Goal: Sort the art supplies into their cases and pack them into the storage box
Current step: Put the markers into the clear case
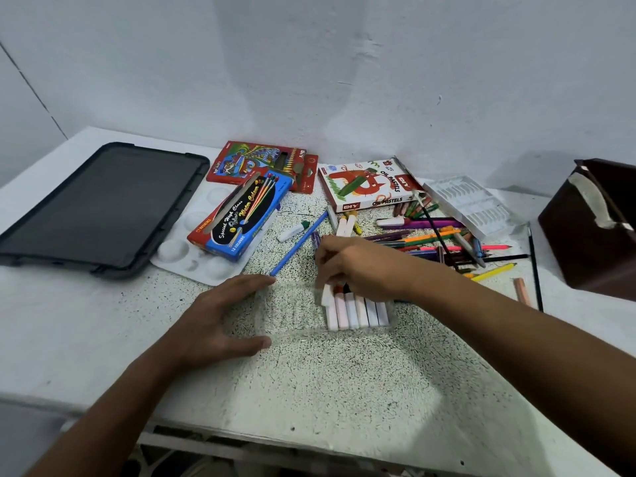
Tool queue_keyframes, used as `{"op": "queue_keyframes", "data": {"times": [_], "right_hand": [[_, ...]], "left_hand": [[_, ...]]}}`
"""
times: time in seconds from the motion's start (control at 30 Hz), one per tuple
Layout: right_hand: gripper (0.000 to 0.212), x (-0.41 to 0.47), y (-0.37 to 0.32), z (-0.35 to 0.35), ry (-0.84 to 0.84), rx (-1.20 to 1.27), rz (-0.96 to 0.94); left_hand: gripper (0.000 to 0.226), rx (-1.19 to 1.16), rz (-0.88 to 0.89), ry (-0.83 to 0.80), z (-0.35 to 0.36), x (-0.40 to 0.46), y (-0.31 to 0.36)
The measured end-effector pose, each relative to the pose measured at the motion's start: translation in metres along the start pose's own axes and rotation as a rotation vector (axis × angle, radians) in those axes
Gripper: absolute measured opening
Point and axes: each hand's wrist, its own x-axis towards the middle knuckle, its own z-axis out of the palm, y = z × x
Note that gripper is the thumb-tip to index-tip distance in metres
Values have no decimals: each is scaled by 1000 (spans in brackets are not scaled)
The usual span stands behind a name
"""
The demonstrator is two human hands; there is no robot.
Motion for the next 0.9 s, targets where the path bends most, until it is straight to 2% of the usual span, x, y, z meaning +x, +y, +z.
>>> {"op": "queue_keyframes", "data": {"times": [0.4,0.6,0.9], "right_hand": [[25,13,-13,6,-86,53,-8],[23,9,-10,19,-24,36,-44],[21,5,-9,21,-22,45,-23]], "left_hand": [[81,-21,-7,13,0,-1,2],[81,-16,-7,10,0,0,4],[82,-11,-26,10,0,0,3]]}}
